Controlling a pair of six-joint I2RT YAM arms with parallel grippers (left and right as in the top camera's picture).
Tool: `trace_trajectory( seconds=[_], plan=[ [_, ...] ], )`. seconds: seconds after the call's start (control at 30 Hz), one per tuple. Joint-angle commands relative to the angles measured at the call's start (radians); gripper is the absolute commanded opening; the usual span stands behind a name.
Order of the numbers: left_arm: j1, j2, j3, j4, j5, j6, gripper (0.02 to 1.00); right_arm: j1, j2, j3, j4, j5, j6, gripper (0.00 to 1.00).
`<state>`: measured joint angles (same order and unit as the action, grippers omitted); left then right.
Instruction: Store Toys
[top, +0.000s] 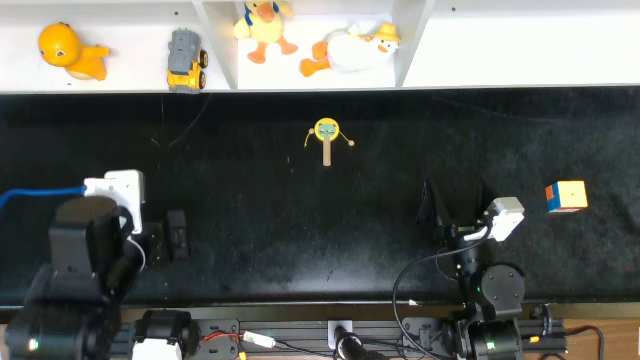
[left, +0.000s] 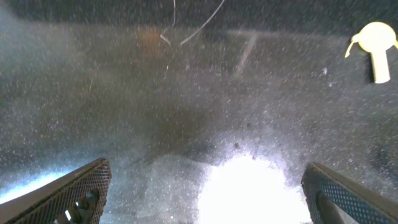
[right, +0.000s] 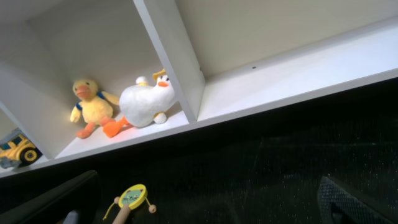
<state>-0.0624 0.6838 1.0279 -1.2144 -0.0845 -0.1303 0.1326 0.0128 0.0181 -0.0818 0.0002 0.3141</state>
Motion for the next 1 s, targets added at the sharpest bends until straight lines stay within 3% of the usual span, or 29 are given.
trace_trajectory(
  seconds=[0.03,0.37,0.63,1.0],
  plan=[
    [-0.005,-0.113,-0.002,0.033,0.05,-0.018,0.998,0.005,-0.009,-0.014,0.005,0.004,0.004,0.993],
    [-0.005,-0.48,-0.425,0.482,0.064,-0.018,0.998,0.005,-0.009,-0.014,0.005,0.004,0.004,0.996],
    [-0.007,-0.685,-0.833,0.907,0.194,-0.061,0.998,0.005,-0.009,-0.014,0.005,0.004,0.004,0.996],
    [-0.039,-0.681,-1.02,1.142,0.196,-0.107,0.996,0.005,-0.009,-0.014,0.005,0.004,0.004,0.996]
  ],
)
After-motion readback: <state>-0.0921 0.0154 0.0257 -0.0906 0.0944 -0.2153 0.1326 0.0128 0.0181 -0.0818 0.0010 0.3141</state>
